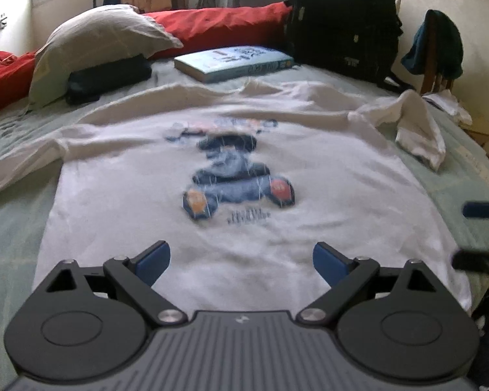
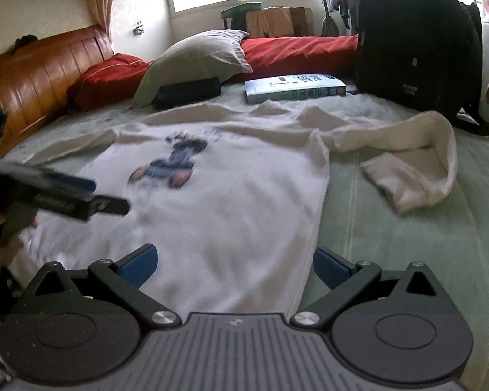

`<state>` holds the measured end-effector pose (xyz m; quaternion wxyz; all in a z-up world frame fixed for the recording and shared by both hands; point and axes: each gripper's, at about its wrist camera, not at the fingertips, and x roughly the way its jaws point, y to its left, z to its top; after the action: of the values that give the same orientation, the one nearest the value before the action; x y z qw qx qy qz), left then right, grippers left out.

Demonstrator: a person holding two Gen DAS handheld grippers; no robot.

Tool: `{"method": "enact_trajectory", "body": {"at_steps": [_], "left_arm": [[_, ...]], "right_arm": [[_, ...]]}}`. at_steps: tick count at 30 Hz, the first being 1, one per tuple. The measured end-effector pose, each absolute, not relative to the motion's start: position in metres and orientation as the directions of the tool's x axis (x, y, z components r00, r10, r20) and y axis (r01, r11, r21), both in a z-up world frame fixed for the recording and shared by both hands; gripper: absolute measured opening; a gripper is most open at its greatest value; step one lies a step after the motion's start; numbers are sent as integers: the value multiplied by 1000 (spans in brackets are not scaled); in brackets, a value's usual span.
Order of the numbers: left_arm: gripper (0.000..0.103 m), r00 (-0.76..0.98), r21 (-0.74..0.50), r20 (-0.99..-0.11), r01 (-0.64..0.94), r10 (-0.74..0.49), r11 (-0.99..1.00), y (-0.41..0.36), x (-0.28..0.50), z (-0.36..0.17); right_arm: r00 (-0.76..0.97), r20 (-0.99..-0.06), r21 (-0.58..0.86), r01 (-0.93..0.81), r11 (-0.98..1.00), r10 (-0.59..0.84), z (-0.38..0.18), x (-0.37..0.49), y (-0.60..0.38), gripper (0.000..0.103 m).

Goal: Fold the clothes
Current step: 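Move the right gripper toward the sweatshirt sleeve cuff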

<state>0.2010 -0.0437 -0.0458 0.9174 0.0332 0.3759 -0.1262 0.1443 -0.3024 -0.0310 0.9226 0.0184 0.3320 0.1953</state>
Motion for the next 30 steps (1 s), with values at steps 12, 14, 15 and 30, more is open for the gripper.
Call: {"method": "enact_trajectory", "body": {"at_steps": [12,14,15,30], "left_arm": [[96,653,-45,-717,305,-243,951,-45,284,-63],[97,629,-63,-732,319,-261,946,-48,285,-76],[99,635,-55,-727,323,-259,945,-49,283,-80],[100,650,-66,-700,352,-295,934,-108,257,-49]], "right_arm": [[720,-609,146,-310,939,333,-6,284,-322,103],[714,-615,177,-289,941,335,-10,300,-333,103],[709,-619,203,-272,941,338,-14,307,-340,103],[763,-550,464,-61,884,341,-50,256,-468,103]]}}
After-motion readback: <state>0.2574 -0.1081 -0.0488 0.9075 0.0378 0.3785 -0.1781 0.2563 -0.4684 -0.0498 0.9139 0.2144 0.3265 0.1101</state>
